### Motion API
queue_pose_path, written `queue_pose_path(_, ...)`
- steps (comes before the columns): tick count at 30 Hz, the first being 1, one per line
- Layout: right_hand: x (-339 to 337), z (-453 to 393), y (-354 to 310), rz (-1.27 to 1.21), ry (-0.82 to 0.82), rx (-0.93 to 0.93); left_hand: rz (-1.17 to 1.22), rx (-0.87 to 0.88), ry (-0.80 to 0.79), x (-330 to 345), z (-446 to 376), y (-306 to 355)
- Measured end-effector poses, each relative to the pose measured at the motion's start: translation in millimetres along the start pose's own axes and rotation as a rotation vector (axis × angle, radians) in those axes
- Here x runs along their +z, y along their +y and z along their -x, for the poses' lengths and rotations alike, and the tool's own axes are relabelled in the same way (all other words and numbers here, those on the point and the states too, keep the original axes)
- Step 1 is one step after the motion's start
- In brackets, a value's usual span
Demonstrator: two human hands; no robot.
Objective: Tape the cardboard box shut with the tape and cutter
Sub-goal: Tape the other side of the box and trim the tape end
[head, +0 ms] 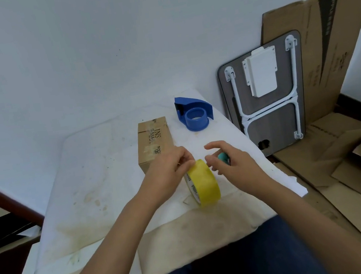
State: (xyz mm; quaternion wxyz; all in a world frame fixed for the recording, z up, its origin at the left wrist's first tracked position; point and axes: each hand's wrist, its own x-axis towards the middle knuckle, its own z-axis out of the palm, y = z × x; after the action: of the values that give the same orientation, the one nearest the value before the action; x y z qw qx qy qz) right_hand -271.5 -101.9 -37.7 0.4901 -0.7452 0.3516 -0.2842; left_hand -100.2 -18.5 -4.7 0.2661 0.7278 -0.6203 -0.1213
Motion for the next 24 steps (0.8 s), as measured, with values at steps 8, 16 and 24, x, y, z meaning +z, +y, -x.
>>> queue_pose_path(8,1.8,3.0,-4.7,-0.344,-0.255,0.174,-0.049,0.095,-0.036,-1.6,-3.6,-2.7)
queue_pose_path(16,10.3,0.6,-8.0,-0.165,-0.086,0.097,-0.198,0.145,-0.161,-22.4,-8.7,11.8)
queue_pose_path(24,16.2,-1.3,-4.9,-0.200,-0.043,0.099,-0.434,0.210,-0.172,-23.0,-5.1,33.1)
